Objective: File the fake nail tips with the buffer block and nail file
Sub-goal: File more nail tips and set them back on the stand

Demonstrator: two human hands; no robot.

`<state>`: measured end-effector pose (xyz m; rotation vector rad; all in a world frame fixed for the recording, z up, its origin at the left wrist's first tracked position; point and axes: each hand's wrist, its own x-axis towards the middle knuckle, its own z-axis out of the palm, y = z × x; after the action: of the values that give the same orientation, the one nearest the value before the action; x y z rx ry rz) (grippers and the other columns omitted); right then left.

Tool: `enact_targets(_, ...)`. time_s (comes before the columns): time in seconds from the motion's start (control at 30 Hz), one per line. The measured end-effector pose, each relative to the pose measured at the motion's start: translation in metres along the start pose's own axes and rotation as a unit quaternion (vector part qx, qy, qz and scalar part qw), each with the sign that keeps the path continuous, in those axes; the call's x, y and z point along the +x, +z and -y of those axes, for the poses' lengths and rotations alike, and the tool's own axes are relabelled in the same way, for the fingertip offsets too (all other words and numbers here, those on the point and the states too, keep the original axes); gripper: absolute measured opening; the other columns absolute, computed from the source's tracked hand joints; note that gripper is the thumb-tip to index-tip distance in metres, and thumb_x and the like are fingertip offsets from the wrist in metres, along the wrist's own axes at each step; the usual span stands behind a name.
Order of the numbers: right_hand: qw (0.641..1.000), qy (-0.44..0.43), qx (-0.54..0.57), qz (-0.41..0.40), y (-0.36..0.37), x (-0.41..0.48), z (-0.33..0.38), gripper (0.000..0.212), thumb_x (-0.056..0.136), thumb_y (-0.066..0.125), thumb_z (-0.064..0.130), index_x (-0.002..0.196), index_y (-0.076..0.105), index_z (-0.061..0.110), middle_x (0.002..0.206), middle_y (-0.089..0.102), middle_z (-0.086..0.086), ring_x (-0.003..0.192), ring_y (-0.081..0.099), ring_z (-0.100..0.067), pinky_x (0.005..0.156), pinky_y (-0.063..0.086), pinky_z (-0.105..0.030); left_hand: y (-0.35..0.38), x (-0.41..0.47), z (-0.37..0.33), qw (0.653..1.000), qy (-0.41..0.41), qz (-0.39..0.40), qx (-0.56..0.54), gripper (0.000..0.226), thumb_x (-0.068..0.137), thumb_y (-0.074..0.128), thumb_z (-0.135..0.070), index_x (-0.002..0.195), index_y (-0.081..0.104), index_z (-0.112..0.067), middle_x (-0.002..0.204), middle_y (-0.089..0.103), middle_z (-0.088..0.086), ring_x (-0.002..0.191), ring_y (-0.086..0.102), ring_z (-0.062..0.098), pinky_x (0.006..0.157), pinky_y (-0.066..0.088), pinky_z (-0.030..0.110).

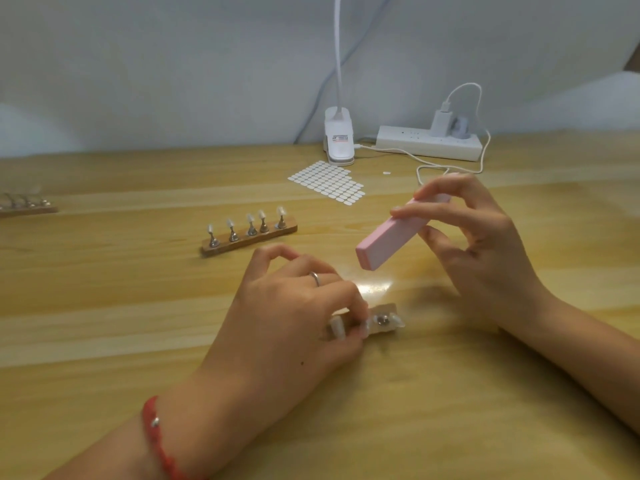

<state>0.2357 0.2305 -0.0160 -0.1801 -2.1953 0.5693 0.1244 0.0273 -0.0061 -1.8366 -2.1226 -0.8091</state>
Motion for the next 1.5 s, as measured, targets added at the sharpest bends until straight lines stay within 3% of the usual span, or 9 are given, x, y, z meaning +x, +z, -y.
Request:
enact_targets(0.2, 1.0, 0.004, 0.001, 0.005, 0.0, 0.0, 0.002, 0.048, 0.082, 0.063, -0.02, 0.111, 0.072, 0.017, 0.112, 0.056, -0.014, 0.109, 0.052, -0.017, 0.097, 0.039, -0.018, 0.002, 0.002, 0.002, 0.999, 0.03, -0.032, -0.004, 0.01, 0.077, 0.067, -0.039, 0.071, 0.069, -0.031, 0.086, 0.07, -0.022, 0.087, 0.065, 0.004, 0.089, 0.036, 0.038)
enact_targets(0.3, 1.0, 0.016, 0.019, -0.004, -0.002, 0.0, 0.005, 0.051, 0.083, 0.064, -0.018, 0.112, 0.069, 0.023, 0.113, 0.056, -0.012, 0.111, 0.051, -0.012, 0.097, 0.04, -0.016, 0.0, -0.001, 0.001, 0.989, -0.003, -0.078, -0.127, 0.009, 0.079, 0.067, -0.039, 0.078, 0.07, -0.03, 0.085, 0.071, -0.022, 0.085, 0.066, -0.002, 0.09, 0.04, 0.039)
enact_targets(0.43, 0.994, 0.05, 0.1, -0.014, -0.006, 0.0, 0.013, 0.053, 0.083, 0.065, -0.016, 0.108, 0.07, 0.03, 0.116, 0.056, -0.004, 0.119, 0.051, -0.015, 0.104, 0.047, -0.042, -0.006, 0.0, 0.01, 0.945, -0.104, -0.115, -0.289, 0.009, 0.077, 0.077, -0.037, 0.084, 0.077, -0.031, 0.087, 0.072, -0.017, 0.085, 0.068, 0.006, 0.079, 0.051, 0.031)
enact_targets(0.63, 0.992, -0.065, 0.094, 0.056, 0.007, -0.015, 0.041, 0.051, 0.084, 0.064, -0.011, 0.11, 0.073, 0.032, 0.118, 0.055, -0.003, 0.121, 0.054, -0.023, 0.11, 0.04, -0.031, -0.004, -0.001, 0.02, 0.981, -0.042, -0.118, -0.151, 0.019, 0.084, 0.057, -0.04, 0.096, 0.072, -0.034, 0.096, 0.067, -0.028, 0.095, 0.061, -0.007, 0.095, 0.036, 0.038)
enact_targets(0.8, 0.996, -0.046, 0.041, 0.057, 0.008, -0.013, 0.04, 0.057, 0.086, 0.061, -0.019, 0.113, 0.066, 0.03, 0.117, 0.055, -0.006, 0.119, 0.055, -0.023, 0.107, 0.036, -0.017, -0.002, -0.001, 0.024, 0.99, -0.004, -0.138, -0.043, 0.022, 0.089, 0.054, -0.033, 0.098, 0.074, -0.029, 0.095, 0.068, -0.015, 0.092, 0.058, 0.003, 0.092, 0.027, 0.034)
enact_targets(1.0, 0.996, -0.062, 0.035, 0.043, 0.006, -0.009, 0.042, 0.059, 0.082, 0.062, -0.025, 0.114, 0.066, 0.024, 0.115, 0.055, -0.008, 0.114, 0.056, -0.031, 0.107, 0.044, -0.039, -0.001, 0.001, 0.022, 0.984, 0.011, -0.177, -0.003, 0.014, 0.083, 0.069, -0.03, 0.096, 0.075, -0.027, 0.094, 0.069, -0.015, 0.093, 0.055, 0.006, 0.089, 0.024, 0.036)
enact_targets(1.27, 0.997, -0.052, 0.035, 0.055, 0.009, -0.009, 0.043, 0.056, 0.084, 0.06, -0.023, 0.117, 0.065, 0.023, 0.115, 0.054, -0.01, 0.116, 0.055, -0.03, 0.107, 0.044, -0.043, -0.001, 0.001, 0.02, 0.986, -0.037, -0.158, -0.036, 0.019, 0.086, 0.06, -0.033, 0.098, 0.075, -0.03, 0.094, 0.068, -0.014, 0.092, 0.056, 0.011, 0.085, 0.023, 0.036)
enact_targets(1.4, 0.987, -0.137, 0.02, 0.086, 0.016, -0.019, 0.052, 0.054, 0.087, 0.053, -0.018, 0.112, 0.069, 0.028, 0.116, 0.054, -0.006, 0.113, 0.056, -0.028, 0.102, 0.043, -0.031, 0.0, 0.001, 0.019, 0.984, -0.046, -0.162, -0.062, 0.017, 0.087, 0.059, -0.035, 0.098, 0.072, -0.034, 0.093, 0.065, -0.017, 0.092, 0.055, 0.009, 0.085, 0.022, 0.033)
enact_targets(1.5, 0.996, -0.062, 0.025, 0.058, 0.012, -0.01, 0.044, 0.056, 0.084, 0.06, -0.024, 0.115, 0.066, 0.023, 0.114, 0.054, -0.01, 0.113, 0.056, -0.031, 0.106, 0.041, -0.031, 0.0, 0.002, 0.02, 0.98, -0.065, -0.163, -0.095, 0.019, 0.087, 0.056, -0.038, 0.1, 0.07, -0.038, 0.093, 0.066, -0.017, 0.093, 0.053, 0.005, 0.086, 0.023, 0.033)
